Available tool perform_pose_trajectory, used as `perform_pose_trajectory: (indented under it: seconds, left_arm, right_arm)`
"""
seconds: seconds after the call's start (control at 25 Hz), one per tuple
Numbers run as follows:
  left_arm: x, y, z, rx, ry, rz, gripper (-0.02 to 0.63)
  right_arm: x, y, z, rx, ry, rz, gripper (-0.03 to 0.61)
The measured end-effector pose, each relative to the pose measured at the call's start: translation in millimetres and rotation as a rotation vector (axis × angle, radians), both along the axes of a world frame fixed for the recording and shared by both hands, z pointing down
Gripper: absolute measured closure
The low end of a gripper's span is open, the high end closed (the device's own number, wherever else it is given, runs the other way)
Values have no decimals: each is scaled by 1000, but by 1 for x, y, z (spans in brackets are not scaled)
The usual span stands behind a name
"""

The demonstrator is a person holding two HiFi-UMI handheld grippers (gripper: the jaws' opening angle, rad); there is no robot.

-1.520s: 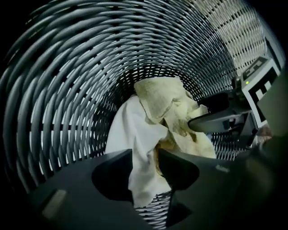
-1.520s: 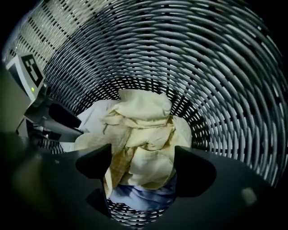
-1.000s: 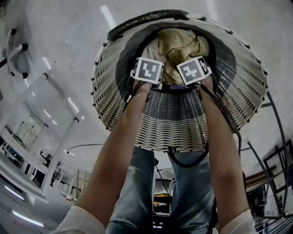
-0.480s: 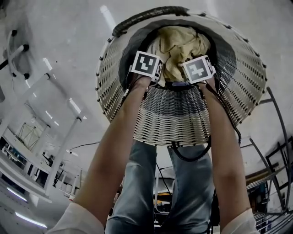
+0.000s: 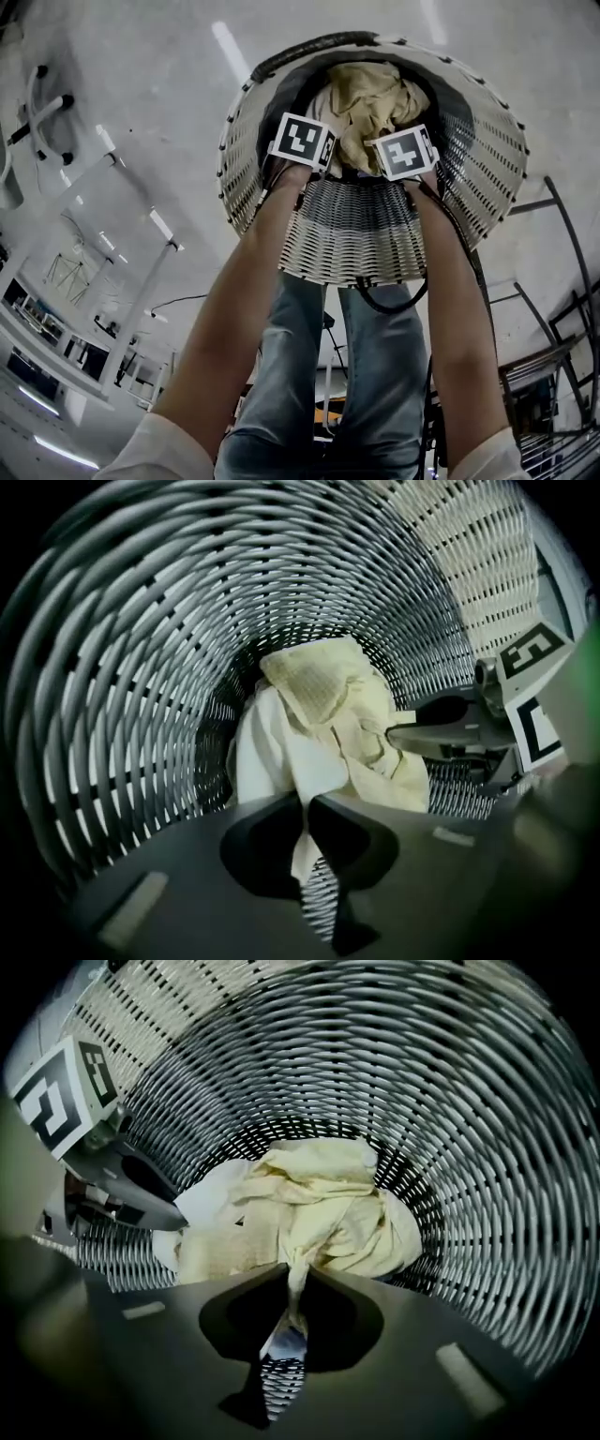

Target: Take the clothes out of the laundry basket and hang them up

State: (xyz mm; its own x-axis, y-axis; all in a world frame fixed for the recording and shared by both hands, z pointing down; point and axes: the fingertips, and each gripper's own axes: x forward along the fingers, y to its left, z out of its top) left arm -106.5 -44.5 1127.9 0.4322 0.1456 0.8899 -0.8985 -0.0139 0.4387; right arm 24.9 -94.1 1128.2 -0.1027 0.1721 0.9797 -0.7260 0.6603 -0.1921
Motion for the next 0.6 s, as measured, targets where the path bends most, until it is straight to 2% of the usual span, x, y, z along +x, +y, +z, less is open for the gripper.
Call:
perform_pose_trajectory:
  seconds: [0.36,0.6]
  left_arm:
    - [4,-9,-34,21,9,-22,586]
    - [0,-15,-54,35,11,-27,588]
  right_arm:
    - [7,-2,-36,-3,-8,80,514]
    - [-1,-9,-57,48,-54,115,514]
